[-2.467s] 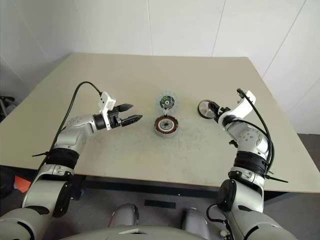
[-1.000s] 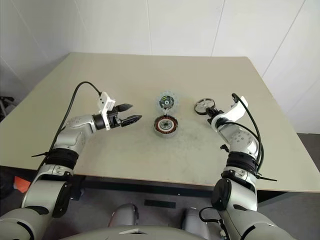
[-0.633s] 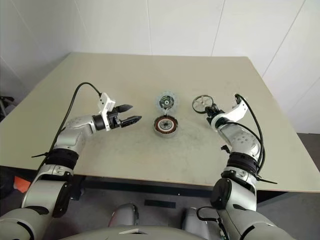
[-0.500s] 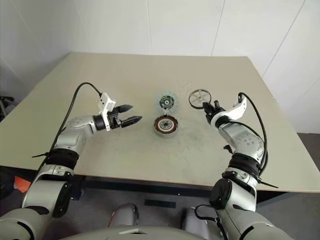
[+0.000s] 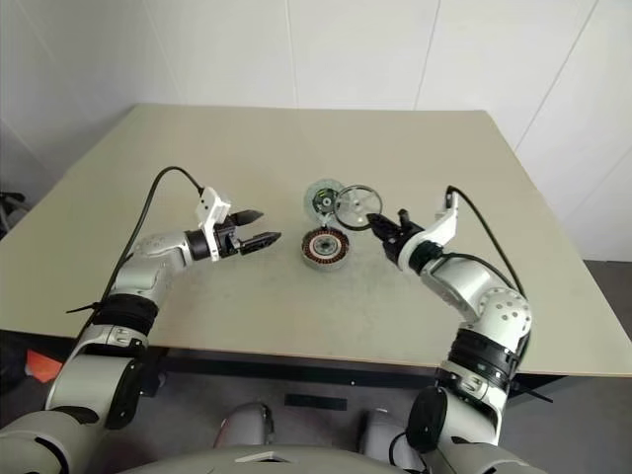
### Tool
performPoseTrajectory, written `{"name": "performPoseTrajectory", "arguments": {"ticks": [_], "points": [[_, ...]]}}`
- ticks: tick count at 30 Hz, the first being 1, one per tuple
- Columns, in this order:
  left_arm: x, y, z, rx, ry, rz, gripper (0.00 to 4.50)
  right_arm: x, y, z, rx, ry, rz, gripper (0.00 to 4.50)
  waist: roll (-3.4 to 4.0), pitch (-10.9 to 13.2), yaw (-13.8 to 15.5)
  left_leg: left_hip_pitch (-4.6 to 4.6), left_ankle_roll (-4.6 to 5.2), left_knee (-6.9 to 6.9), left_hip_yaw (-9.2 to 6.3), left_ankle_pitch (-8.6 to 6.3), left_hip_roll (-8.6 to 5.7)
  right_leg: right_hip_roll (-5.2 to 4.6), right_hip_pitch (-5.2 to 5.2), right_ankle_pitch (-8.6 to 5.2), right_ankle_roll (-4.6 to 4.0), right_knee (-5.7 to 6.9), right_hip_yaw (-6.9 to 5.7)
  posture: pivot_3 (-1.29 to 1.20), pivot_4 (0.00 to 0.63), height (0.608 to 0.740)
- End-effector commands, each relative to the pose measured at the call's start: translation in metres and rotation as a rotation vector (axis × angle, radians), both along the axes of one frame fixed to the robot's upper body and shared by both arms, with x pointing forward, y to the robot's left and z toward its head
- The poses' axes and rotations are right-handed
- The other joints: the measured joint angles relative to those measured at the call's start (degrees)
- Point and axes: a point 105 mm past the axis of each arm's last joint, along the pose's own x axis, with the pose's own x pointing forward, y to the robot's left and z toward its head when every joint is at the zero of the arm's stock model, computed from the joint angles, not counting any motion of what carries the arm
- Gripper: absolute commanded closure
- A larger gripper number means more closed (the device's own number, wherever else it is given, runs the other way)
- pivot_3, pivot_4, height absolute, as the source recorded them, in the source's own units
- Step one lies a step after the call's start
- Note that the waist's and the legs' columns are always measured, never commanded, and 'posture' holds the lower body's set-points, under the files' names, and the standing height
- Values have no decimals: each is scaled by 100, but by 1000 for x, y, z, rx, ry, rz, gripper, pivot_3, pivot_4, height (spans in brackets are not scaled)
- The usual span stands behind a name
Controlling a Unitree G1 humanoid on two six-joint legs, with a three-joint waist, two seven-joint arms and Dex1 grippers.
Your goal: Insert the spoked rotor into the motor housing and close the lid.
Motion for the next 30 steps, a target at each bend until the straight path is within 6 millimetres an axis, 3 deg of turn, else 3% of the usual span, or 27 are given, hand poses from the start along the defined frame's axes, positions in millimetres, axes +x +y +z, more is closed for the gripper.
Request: {"name": "performPoseTrajectory", "arguments": {"ticks": [1,7,10,23,30], "points": [[4,-3,17,0,-62,-14,71,-2,17,2,11,20,31,4224,0,0,11,-4,-2,0,0,1,0,0,-1,0,0,0,0,0,0,740],[2,2,18,7,-63,-8,71,-10,32,-10,15,89,66,4224,0,0,16,-38,-2,0,-1,1,-1,0,-27,2,-3,-2,-1,0,0,740],[1,4,18,9,-63,-5,71,-13,31,-19,-8,126,58,4224,0,0,15,-39,-2,0,-1,1,0,0,-29,0,1,-1,-1,0,0,740],[2,2,21,7,-67,-2,71,-11,26,-26,-26,160,28,4224,-1,-1,16,-41,-4,5,-2,2,-1,0,-28,-2,7,1,-1,0,0,740],[2,1,22,5,-71,-1,71,-9,24,-14,-63,78,41,1899,-4,-2,23,-38,-4,10,-3,2,-1,0,-23,-2,8,3,-1,0,0,740]]}}
